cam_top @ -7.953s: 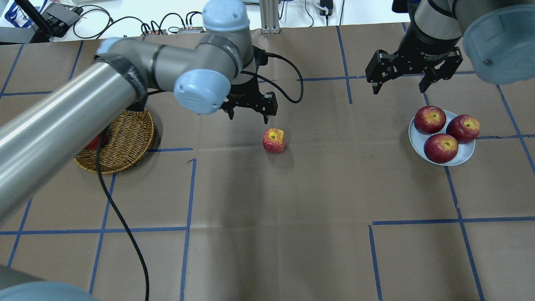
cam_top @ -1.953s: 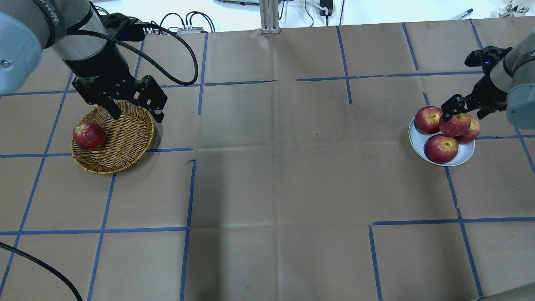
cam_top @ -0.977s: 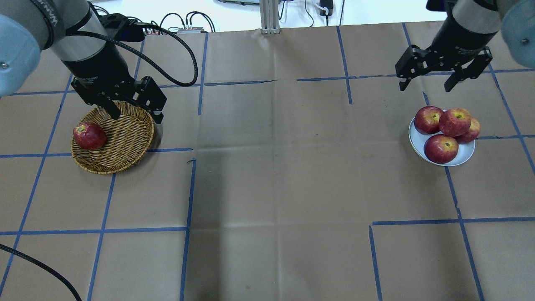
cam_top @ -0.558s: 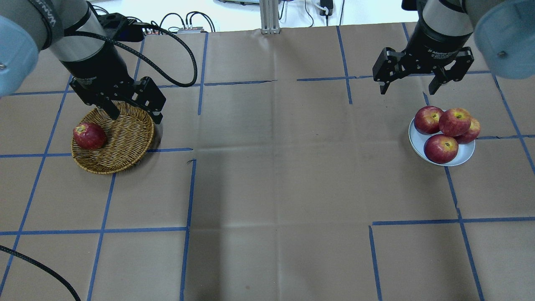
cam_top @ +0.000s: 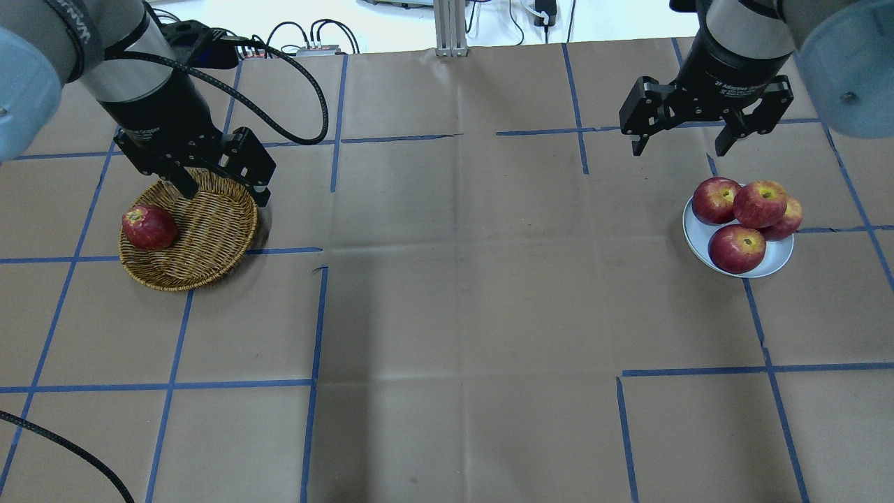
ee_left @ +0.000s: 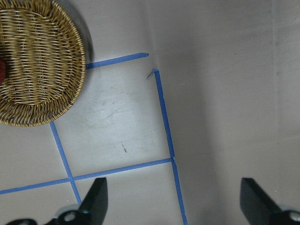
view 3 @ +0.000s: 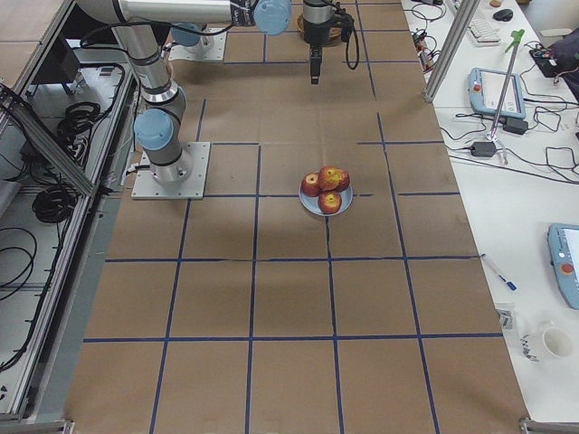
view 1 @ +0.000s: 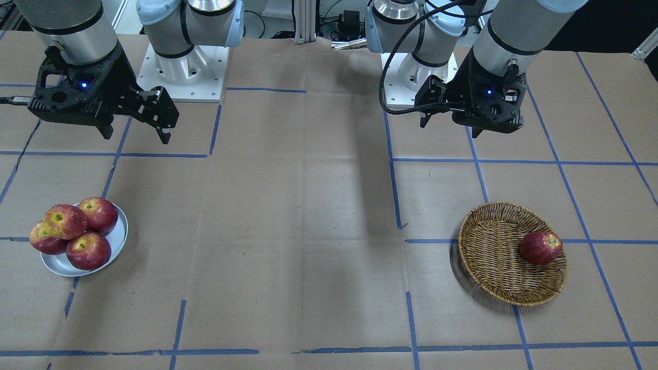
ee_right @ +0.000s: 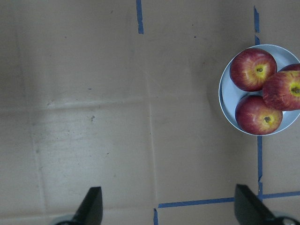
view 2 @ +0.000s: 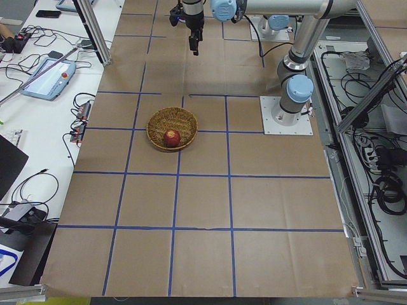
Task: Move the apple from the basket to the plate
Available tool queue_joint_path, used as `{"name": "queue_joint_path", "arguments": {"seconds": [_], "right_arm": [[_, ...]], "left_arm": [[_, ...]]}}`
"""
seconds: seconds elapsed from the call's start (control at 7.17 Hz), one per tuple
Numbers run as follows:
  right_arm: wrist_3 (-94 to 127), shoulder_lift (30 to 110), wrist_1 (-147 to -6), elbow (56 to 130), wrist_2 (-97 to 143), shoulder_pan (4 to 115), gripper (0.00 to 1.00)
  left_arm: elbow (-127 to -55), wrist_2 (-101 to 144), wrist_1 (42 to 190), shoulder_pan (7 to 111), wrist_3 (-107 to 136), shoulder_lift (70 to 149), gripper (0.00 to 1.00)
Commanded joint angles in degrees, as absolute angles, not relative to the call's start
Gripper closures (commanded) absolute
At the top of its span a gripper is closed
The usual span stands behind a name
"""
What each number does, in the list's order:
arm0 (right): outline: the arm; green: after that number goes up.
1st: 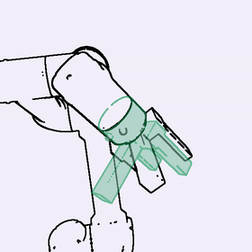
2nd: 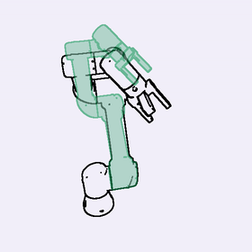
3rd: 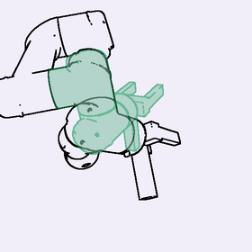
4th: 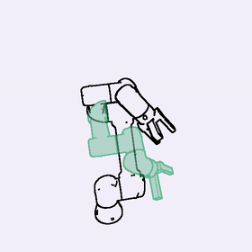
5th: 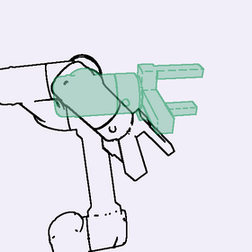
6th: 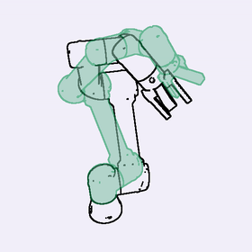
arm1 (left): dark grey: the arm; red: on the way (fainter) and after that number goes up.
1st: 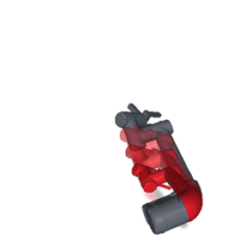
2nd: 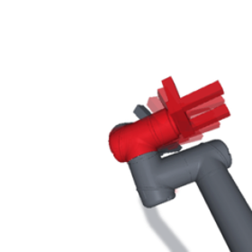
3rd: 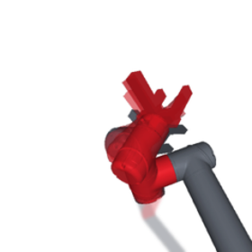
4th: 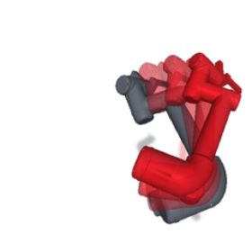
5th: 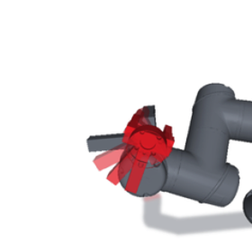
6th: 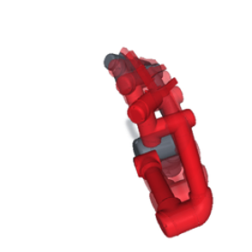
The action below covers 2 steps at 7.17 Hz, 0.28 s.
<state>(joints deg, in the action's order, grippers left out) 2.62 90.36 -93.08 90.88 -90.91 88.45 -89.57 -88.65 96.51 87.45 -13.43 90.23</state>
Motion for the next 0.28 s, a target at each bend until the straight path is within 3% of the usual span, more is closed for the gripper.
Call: {"name": "queue_joint_path", "arguments": {"seconds": [0.0, 0.14], "right_arm": [[2.55, 90.44, -93.08, 90.88, -90.88, 88.5, 0.0], [2.64, 90.44, -93.08, 90.88, -90.88, 88.51, 0.0]], "left_arm": [[-89.65, -88.59, 96.5, 87.45, -13.36, 90.18, 0.01], [-89.65, -88.59, 96.59, 87.45, -13.45, 90.09, 0.01]]}}
